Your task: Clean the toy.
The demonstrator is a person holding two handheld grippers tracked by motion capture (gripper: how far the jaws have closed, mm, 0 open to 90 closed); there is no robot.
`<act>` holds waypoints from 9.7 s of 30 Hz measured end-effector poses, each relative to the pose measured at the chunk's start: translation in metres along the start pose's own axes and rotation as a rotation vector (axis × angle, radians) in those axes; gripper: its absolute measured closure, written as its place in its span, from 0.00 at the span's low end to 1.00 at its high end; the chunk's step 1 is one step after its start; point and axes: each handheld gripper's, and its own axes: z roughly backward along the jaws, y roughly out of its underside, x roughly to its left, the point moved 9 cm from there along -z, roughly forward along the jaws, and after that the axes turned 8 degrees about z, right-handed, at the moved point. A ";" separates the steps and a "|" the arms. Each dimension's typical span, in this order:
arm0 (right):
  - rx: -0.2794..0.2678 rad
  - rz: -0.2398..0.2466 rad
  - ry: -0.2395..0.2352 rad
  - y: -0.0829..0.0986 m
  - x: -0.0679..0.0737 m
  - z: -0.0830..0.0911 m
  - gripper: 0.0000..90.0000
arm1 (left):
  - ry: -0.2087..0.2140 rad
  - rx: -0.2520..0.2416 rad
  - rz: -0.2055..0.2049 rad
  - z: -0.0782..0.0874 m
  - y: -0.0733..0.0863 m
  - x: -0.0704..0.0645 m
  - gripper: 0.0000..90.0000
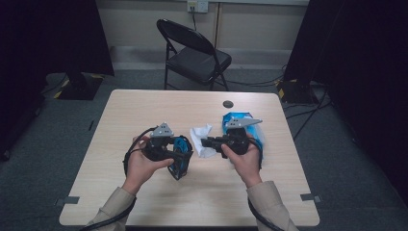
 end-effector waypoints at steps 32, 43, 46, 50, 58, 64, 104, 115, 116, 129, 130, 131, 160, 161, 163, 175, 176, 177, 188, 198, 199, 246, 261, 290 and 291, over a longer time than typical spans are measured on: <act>0.116 0.026 -0.020 -0.028 0.002 -0.060 0.95 | 0.022 0.010 -0.021 -0.003 0.002 -0.008 0.29; 0.085 0.055 -0.018 -0.026 0.007 -0.049 0.95 | 0.017 0.015 -0.012 -0.003 0.003 -0.006 0.29; 0.071 0.061 -0.016 -0.026 0.009 -0.044 0.95 | 0.012 0.017 -0.013 -0.002 0.002 -0.006 0.29; 0.056 0.064 -0.032 -0.026 0.013 -0.037 0.95 | -0.002 0.005 0.003 0.000 0.001 0.001 0.29; 0.065 0.090 -0.033 -0.017 0.021 -0.033 0.95 | -0.020 0.010 0.009 0.001 0.004 0.006 0.29; 0.055 0.079 -0.041 -0.010 0.021 -0.028 0.95 | -0.019 0.013 0.012 0.000 0.005 0.006 0.29; 0.114 0.051 -0.003 -0.029 -0.003 -0.069 0.95 | 0.034 0.008 -0.007 -0.002 0.002 -0.011 0.29; 0.117 0.050 -0.012 -0.025 -0.001 -0.067 0.95 | 0.036 0.012 -0.005 -0.003 0.003 -0.010 0.29; 0.116 0.049 -0.013 -0.025 -0.001 -0.067 0.95 | 0.034 0.013 -0.008 -0.003 0.003 -0.009 0.29; 0.096 0.048 -0.030 -0.026 0.000 -0.054 0.95 | 0.014 0.016 0.005 -0.001 0.004 -0.001 0.29; 0.091 0.046 -0.032 -0.026 0.000 -0.053 0.95 | 0.012 0.012 0.008 0.000 0.004 -0.001 0.29; 0.087 0.045 -0.033 -0.026 0.000 -0.052 0.95 | 0.007 0.011 0.010 0.001 0.003 0.001 0.29; 0.050 0.010 -0.048 0.002 0.001 -0.032 0.95 | -0.005 -0.024 0.011 0.007 -0.003 0.003 0.29; 0.054 0.011 -0.056 0.003 0.002 -0.034 0.95 | -0.002 -0.024 0.011 0.007 -0.003 0.002 0.29; 0.060 0.015 -0.059 0.005 0.004 -0.038 0.95 | -0.002 -0.024 0.011 0.007 -0.003 0.002 0.29; 0.086 0.007 -0.068 0.018 0.008 -0.052 0.95 | -0.005 -0.010 0.013 0.005 0.001 0.004 0.29; 0.088 0.008 -0.067 0.019 0.008 -0.052 0.95 | -0.009 -0.004 0.010 0.005 0.001 0.005 0.29; 0.087 0.004 -0.067 0.020 0.008 -0.053 0.95 | -0.009 -0.005 0.010 0.005 0.001 0.004 0.29; 0.107 -0.002 -0.075 0.029 0.009 -0.057 0.95 | -0.005 -0.014 0.004 0.006 -0.001 0.003 0.29; 0.128 -0.018 -0.086 0.049 0.015 -0.067 0.95 | -0.008 -0.030 0.008 0.010 -0.004 0.004 0.29; 0.135 -0.021 -0.087 0.053 0.015 -0.069 0.95 | -0.008 -0.030 0.009 0.010 -0.004 0.004 0.29; 0.017 -0.026 -0.020 -0.003 -0.012 -0.045 0.95 | 0.000 0.011 -0.019 0.002 0.004 -0.001 0.29; 0.071 -0.010 -0.056 0.010 -0.001 -0.062 0.95 | 0.005 0.021 -0.014 0.001 0.006 0.000 0.29; 0.127 -0.032 -0.089 0.052 0.010 -0.080 0.95 | -0.008 -0.010 -0.015 0.007 0.001 0.003 0.29; 0.130 -0.035 -0.090 0.055 0.010 -0.081 0.95 | -0.006 -0.016 -0.016 0.007 0.000 0.002 0.29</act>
